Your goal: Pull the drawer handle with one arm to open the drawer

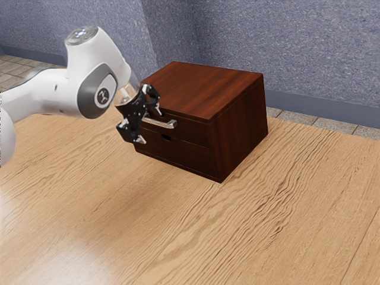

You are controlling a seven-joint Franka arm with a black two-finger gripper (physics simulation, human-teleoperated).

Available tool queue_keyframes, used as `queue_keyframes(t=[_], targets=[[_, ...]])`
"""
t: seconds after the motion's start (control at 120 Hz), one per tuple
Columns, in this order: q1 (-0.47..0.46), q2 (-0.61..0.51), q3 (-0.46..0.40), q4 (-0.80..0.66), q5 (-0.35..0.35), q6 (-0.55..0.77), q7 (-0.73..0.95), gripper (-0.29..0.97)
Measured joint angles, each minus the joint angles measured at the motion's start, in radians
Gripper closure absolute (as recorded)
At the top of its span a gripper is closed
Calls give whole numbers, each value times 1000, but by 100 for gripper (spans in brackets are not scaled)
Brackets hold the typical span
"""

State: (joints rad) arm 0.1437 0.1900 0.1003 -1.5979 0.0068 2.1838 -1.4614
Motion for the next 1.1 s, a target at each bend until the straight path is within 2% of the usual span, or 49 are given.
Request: queue_keyframes(t=[0.05, 0.25, 0.567, 0.783, 1.1], targets=[[1, 1, 0, -1, -1, 3, 3, 1], [-2, 11, 1, -1, 2, 16, 18, 19], [-2, 22, 1, -4, -1, 35, 37, 29], [-7, 20, 0, -7, -4, 38, 43, 48], [-9, -118, 1, -162, -2, 40, 47, 60]])
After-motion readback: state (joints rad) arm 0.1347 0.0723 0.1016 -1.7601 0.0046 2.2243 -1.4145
